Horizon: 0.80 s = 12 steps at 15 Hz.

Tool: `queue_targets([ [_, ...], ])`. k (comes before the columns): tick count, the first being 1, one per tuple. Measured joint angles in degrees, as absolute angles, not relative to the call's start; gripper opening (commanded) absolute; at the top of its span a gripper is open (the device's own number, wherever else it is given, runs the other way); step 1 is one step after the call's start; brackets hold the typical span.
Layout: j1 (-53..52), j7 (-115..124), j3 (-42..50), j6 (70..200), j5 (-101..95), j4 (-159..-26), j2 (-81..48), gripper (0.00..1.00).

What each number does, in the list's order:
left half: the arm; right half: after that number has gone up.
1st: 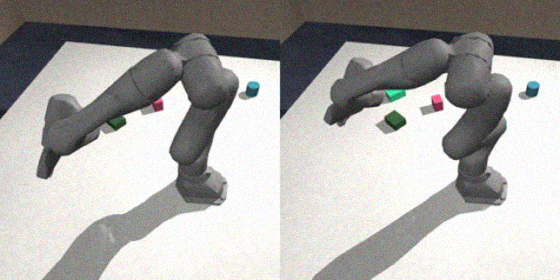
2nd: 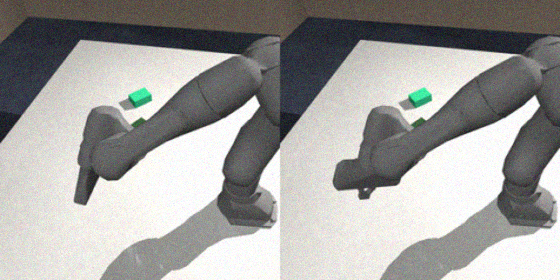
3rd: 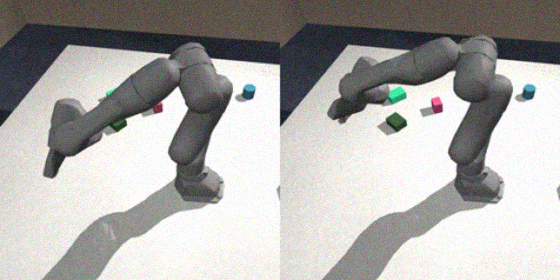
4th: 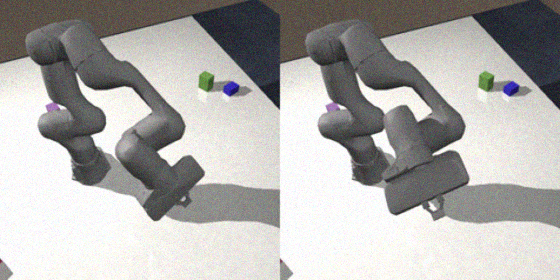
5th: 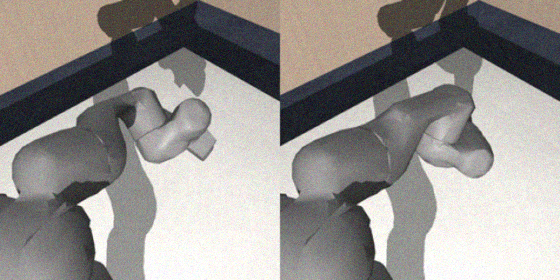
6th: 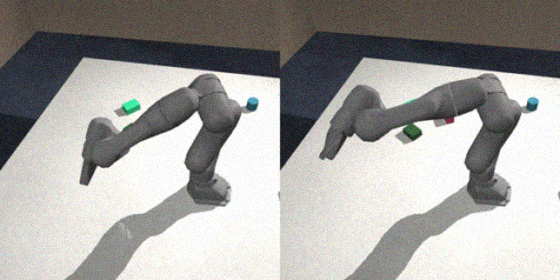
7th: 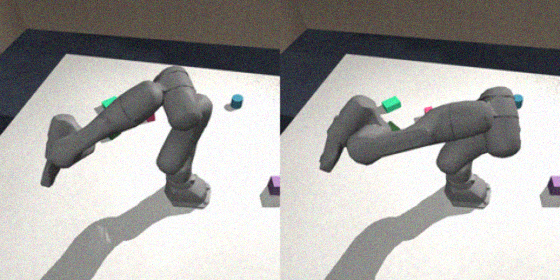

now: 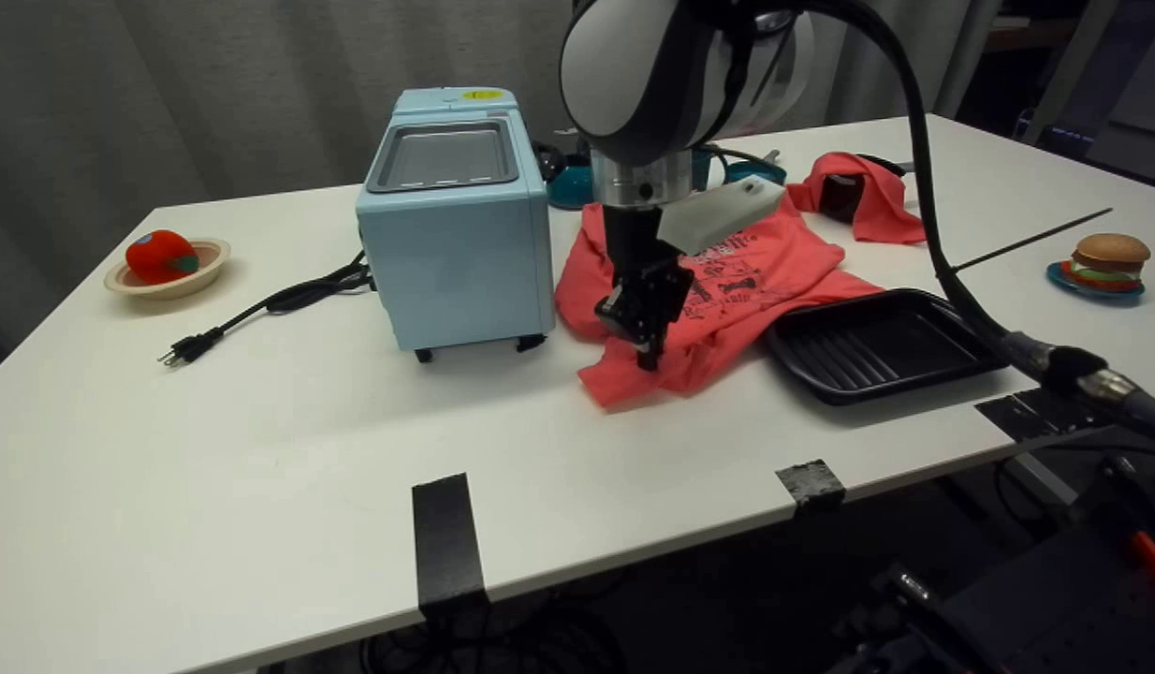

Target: Fold the orange shirt

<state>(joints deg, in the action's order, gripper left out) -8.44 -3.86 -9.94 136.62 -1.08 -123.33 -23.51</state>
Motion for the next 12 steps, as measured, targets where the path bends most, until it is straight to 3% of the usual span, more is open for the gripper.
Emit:
queue_targets([
  [12, -4.0, -0.8, -3.4, 143.6, 2.4, -122.4, -13.4, 0.02],
])
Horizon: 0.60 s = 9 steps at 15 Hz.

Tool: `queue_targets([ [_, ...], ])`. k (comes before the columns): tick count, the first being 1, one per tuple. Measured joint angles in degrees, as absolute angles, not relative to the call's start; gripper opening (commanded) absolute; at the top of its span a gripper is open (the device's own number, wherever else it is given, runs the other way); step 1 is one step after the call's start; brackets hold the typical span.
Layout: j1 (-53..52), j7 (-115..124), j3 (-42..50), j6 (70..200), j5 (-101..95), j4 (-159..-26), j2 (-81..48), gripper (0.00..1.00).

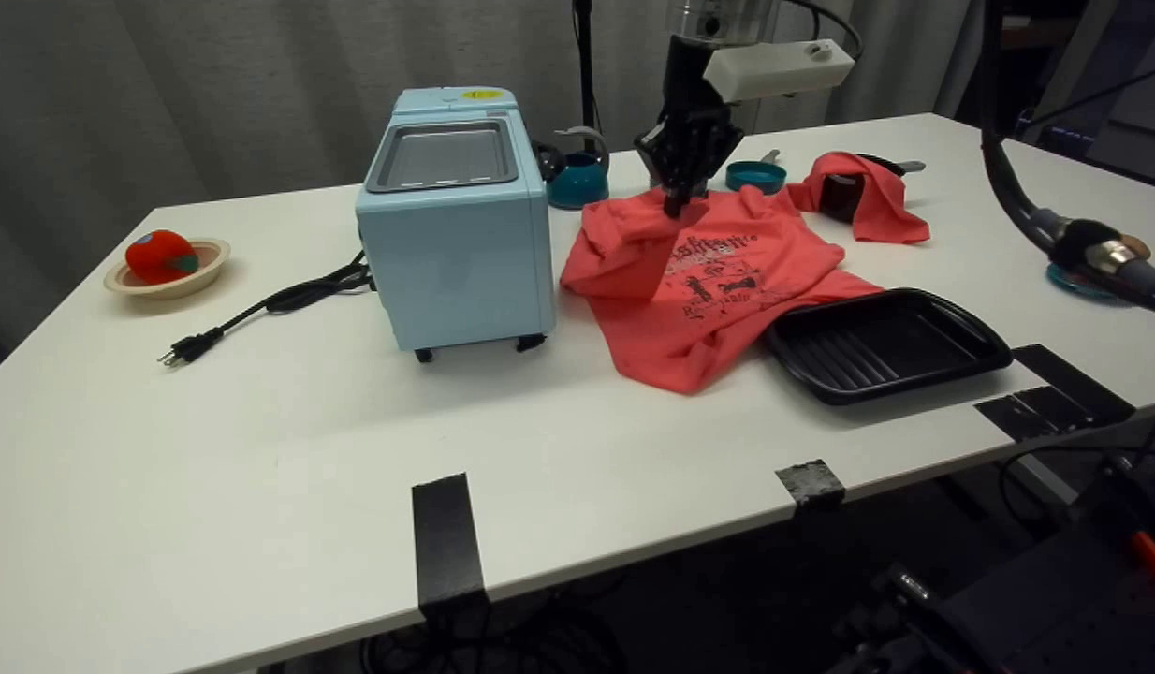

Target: Fold the orange shirt

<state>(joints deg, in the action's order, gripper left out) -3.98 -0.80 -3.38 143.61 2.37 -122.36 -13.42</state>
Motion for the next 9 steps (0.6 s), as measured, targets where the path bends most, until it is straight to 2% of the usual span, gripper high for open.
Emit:
queue_targets([
  [9, -1.3, 11.0, 4.8, 146.6, 0.4, -118.1, -16.0, 0.02],
])
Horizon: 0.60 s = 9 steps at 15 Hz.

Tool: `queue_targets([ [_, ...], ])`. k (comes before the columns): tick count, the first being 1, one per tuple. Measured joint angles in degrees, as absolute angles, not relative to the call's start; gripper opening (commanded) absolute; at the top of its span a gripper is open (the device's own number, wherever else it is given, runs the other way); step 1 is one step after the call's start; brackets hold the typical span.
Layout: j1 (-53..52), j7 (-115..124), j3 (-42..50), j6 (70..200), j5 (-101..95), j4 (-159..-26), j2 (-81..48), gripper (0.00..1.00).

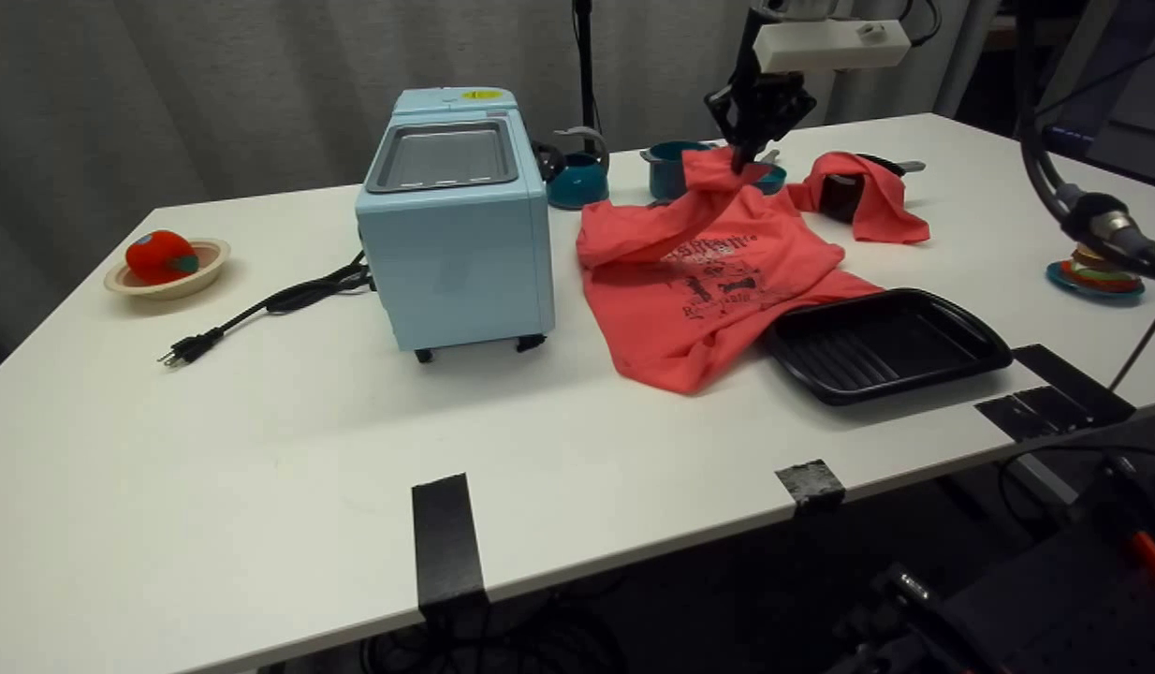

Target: Fold the orange shirt

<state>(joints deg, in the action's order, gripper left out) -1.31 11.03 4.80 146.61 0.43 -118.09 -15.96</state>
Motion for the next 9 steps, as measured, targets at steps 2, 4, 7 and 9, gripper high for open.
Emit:
queue_targets([
  [2, -1.2, 14.2, 6.3, 146.9, 0.0, -116.5, -17.0, 0.02],
  [4, -1.1, 17.5, 7.7, 147.1, -0.9, -114.5, -18.1, 0.02],
  [7, -1.2, 22.5, 9.5, 147.2, -3.3, -111.3, -19.6, 0.02],
  [9, -1.3, 25.8, 10.5, 147.2, -5.3, -109.1, -20.7, 0.32],
])
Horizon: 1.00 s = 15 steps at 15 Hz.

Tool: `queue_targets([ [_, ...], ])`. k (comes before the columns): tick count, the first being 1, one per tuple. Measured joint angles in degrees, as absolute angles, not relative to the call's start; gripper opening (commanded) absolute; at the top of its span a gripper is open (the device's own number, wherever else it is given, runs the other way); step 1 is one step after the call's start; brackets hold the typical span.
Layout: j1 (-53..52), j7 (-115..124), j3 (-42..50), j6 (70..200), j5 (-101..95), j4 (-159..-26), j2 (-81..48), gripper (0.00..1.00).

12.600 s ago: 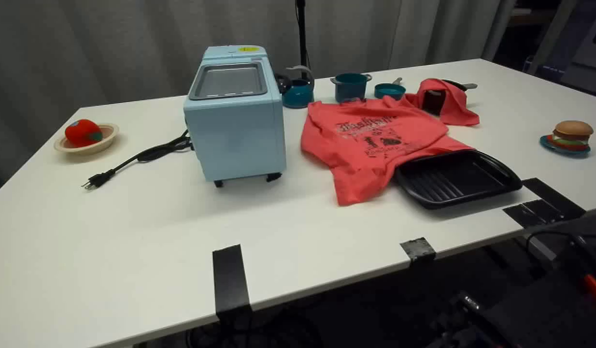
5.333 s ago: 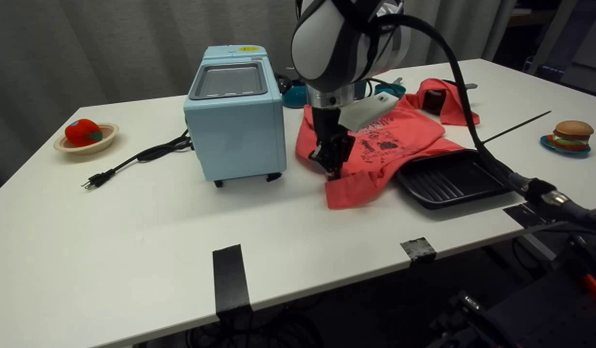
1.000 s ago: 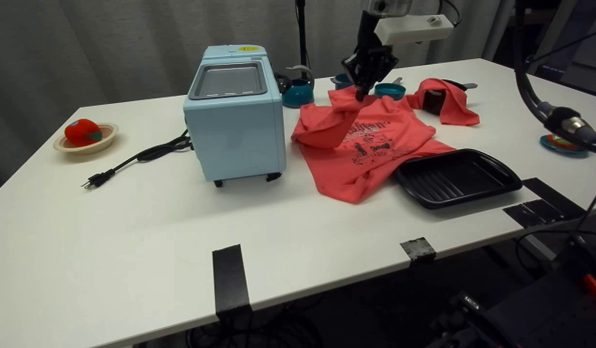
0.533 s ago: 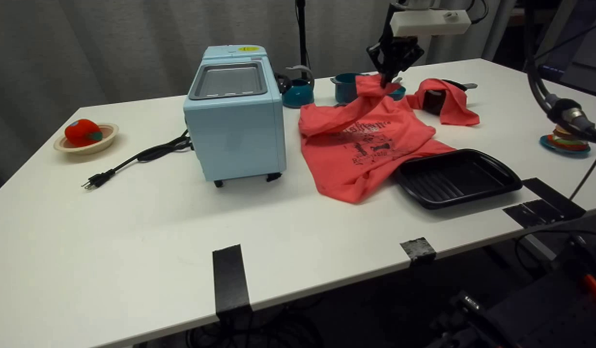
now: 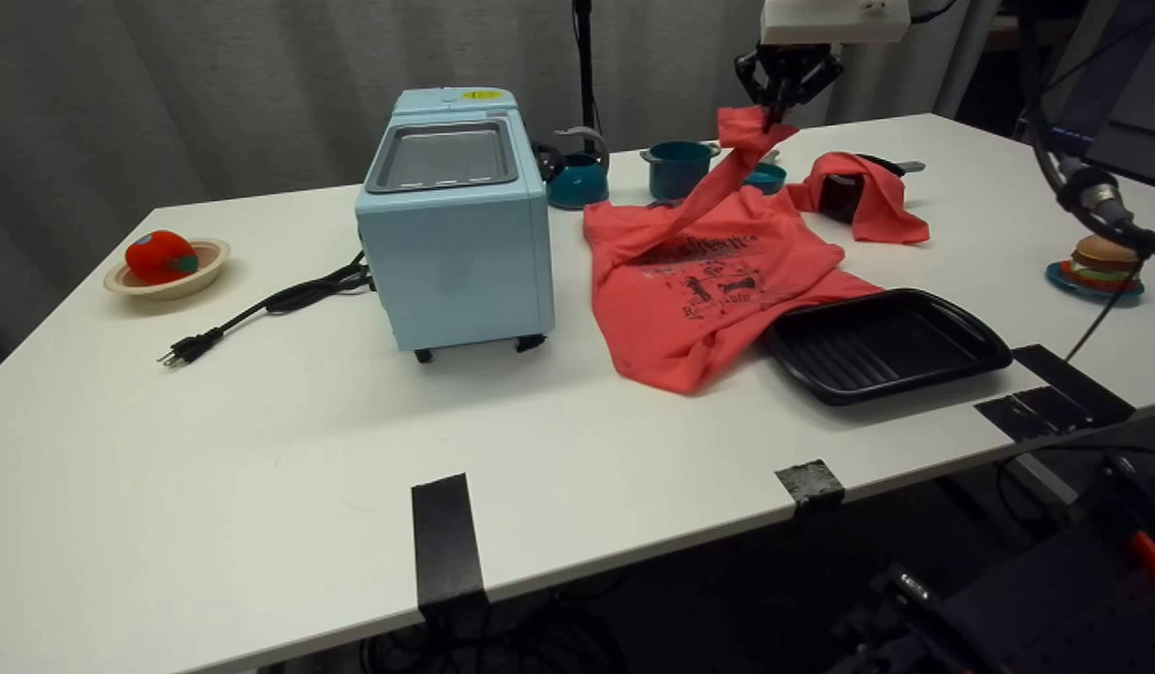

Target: Fold the orange shirt

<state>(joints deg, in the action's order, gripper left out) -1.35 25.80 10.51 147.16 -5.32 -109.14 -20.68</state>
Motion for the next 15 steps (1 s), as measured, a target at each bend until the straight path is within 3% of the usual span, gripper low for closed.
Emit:
queue_targets([
  [2, -1.6, 28.3, 11.1, 147.2, -6.9, -107.3, -21.9, 0.38],
  [10, -2.8, 30.0, 11.0, 146.8, -7.4, -104.9, -24.5, 0.98],
  [15, -2.8, 29.3, 10.8, 144.5, -7.2, -106.4, -23.9, 1.0],
])
